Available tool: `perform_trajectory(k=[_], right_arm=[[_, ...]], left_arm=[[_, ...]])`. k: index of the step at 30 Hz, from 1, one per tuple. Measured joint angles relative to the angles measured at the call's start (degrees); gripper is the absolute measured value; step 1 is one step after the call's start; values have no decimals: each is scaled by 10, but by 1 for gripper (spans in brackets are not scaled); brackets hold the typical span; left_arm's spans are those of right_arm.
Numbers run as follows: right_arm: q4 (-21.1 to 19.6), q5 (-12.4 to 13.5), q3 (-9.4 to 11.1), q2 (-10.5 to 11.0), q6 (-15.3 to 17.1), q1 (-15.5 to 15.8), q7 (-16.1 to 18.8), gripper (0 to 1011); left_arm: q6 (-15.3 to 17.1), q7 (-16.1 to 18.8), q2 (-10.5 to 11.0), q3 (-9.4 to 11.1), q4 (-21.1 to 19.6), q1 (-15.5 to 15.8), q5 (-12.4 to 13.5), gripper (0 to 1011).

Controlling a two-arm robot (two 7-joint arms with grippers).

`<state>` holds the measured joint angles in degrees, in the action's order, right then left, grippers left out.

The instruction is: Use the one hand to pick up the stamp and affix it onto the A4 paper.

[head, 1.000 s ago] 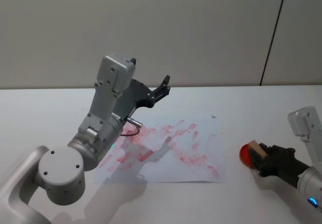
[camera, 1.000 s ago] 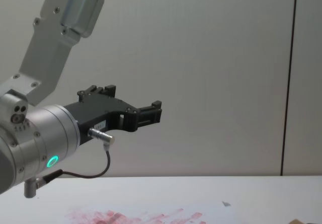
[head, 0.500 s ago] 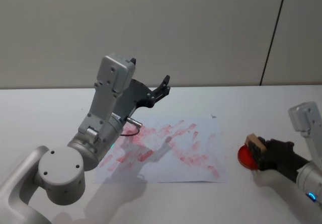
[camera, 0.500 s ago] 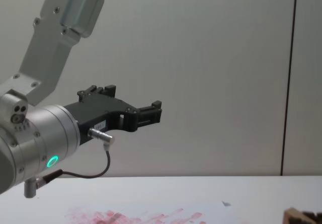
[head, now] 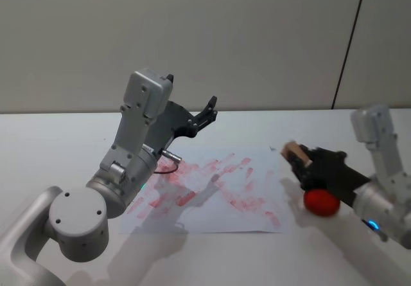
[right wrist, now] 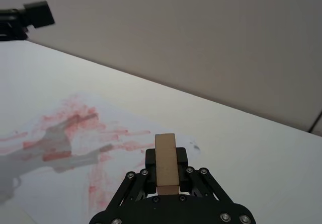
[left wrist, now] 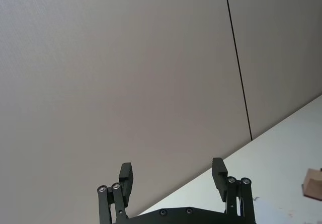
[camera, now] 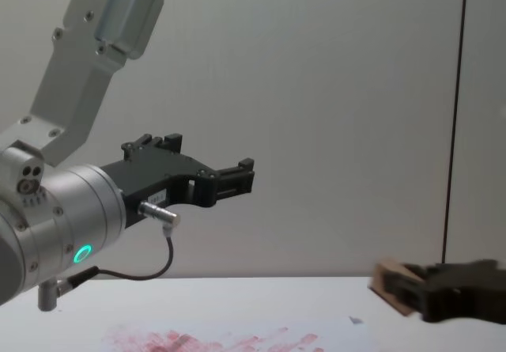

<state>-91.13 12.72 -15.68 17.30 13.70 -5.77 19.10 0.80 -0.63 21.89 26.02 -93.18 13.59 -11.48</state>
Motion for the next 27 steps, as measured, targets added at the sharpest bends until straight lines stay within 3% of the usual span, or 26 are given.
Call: perform_trajectory(k=[8,15,27], right_arm=[[39,-15,-22,-36,6,-41,41,219],[98,-44,-47,-71,30,-81,77,219],[169,-86,-74,-102,59,-113,101,219]], left_arm=[[0,0,0,0,0,0,0,1002],[0,0,0,0,0,0,0,1001],[0,0,0,0,0,0,0,1002]])
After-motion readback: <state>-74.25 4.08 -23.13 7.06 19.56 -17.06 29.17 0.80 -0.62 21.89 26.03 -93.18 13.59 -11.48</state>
